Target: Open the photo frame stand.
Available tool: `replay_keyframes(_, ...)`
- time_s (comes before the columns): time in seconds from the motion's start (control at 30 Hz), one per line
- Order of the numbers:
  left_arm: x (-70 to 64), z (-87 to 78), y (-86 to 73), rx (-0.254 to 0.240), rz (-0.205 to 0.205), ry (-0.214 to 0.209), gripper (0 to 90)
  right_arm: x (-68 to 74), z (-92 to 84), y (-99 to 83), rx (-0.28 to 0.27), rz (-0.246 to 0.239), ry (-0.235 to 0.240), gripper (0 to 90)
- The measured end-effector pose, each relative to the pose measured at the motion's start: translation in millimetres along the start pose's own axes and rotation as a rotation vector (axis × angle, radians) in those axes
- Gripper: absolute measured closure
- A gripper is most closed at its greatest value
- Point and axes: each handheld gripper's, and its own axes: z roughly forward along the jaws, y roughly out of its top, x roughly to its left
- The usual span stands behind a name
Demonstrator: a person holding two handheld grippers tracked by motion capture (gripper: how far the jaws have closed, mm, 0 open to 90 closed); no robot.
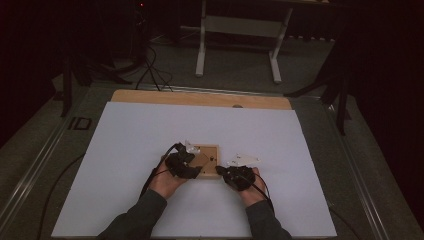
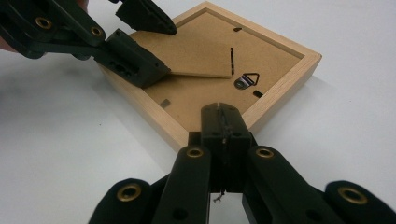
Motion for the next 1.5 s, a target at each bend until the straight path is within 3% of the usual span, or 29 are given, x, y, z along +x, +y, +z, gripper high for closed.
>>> replay_keyframes(0.2, 1.5, -8.3, 5.1, -0.042, -0.047, -0.014, 49.9, -0.1, 0.0, 0.0, 0.0, 0.001, 0.001, 89.7)
replay_keyframes(0.47, 7.8, -7.6, 4.3, -0.035, -0.106, -0.057, 45.2, 0.0, 0.0, 0.0, -0.001, -0.002, -0.001, 89.7)
replay_keyframes(0.77, 9.4, -5.8, -1.3, -0.005, -0.116, -0.072, 43.3, 0.0, 0.0, -0.1, -0.002, 0.001, 0.001, 89.7)
replay_keyframes(0.93, 10.0, -5.1, -2.0, 0.024, -0.13, -0.099, 47.4, 0.2, 0.0, -0.1, -0.002, -0.002, 0.0, 89.7)
replay_keyframes(1.03, 10.7, -5.7, -1.5, 0.02, -0.144, -0.104, 48.0, 0.0, 0.1, -0.2, -0.004, -0.002, 0.001, 89.7)
replay_keyframes(1.2, 17.4, -12.1, 2.0, -0.011, -0.201, -0.14, 48.5, 0.0, 0.2, -0.2, -0.003, -0.002, 0.001, 89.7)
replay_keyframes(1.5, 20.3, -12.6, 4.7, -0.015, -0.226, -0.153, 48.0, 0.1, 0.3, -0.2, -0.004, -0.005, 0.0, 89.6)
